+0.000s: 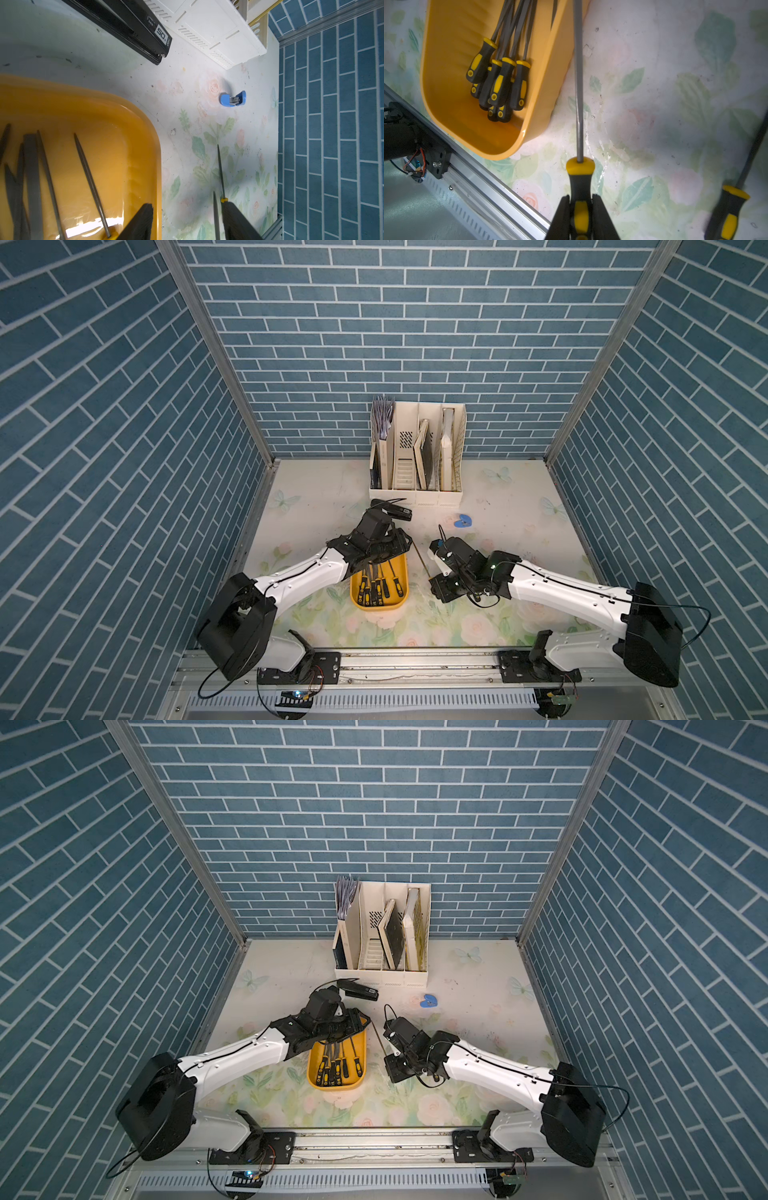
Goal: Put the file tool into the storage box
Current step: Pick up the file tool from the center of the board, then place the file tool in the storage box.
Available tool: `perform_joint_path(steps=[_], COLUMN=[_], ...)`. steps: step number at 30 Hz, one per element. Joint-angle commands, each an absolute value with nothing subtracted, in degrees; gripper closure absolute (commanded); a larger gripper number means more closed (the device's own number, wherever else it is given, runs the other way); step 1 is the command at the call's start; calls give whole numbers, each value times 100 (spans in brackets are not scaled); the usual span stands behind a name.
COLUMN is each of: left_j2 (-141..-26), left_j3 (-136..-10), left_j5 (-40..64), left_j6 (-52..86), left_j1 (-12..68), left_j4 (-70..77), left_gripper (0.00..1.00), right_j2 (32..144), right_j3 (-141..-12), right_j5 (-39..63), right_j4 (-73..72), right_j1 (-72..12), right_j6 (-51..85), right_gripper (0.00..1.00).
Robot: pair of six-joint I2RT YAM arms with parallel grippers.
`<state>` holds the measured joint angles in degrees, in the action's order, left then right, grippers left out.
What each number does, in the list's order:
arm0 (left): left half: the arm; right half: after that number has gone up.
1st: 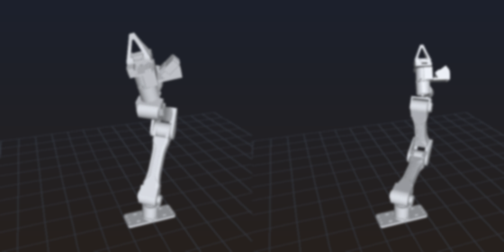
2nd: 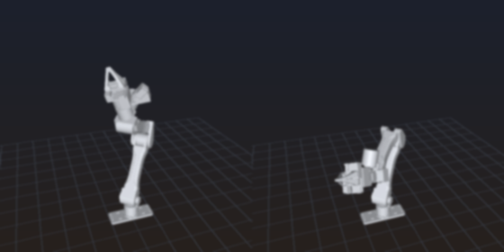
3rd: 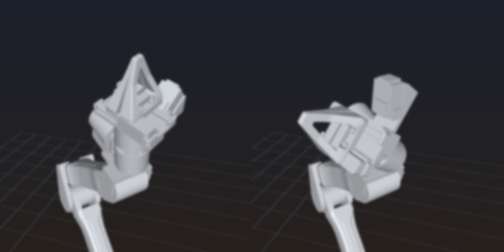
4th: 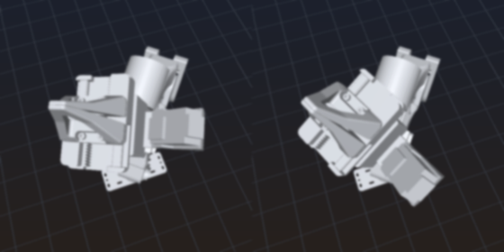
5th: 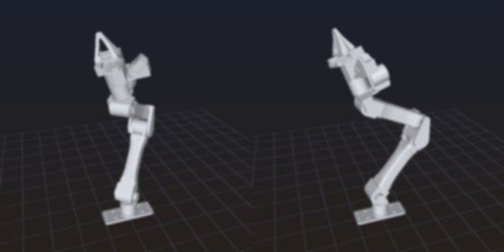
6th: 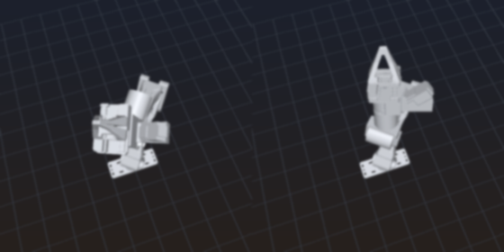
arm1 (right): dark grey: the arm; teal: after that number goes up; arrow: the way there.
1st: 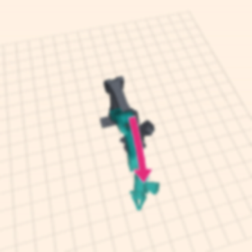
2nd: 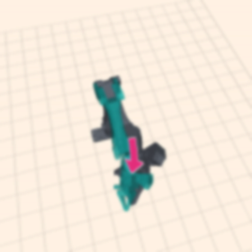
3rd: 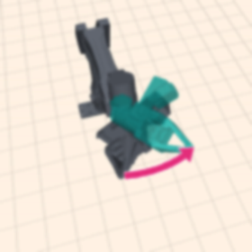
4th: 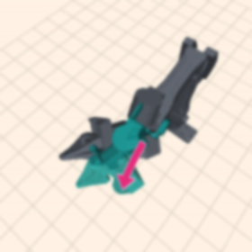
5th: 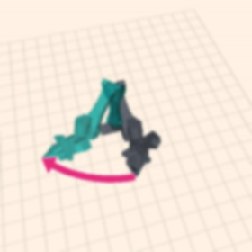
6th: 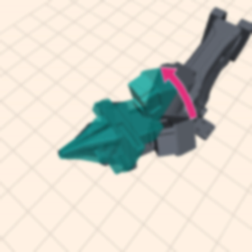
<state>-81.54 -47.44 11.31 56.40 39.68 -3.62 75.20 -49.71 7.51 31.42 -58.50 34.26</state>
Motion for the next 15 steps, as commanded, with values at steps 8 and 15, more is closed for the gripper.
perform_joint_path(steps=[8, 15], left_j2=[-8336, -8275], left_j3=[-4755, -4720], left_j5=[925, 963], left_j6=[5845, 5744], left_j1=[4066, 4072], left_j4=[-114, -227], left_gripper=[54, 100], right_j2=[7660, 7716], right_j3=[-5177, -5232], right_j5=[1103, 1178], right_j4=[2732, 2628], right_j1=[-6064, -6064], right_j6=[3757, 3745], right_gripper=[86, 75])
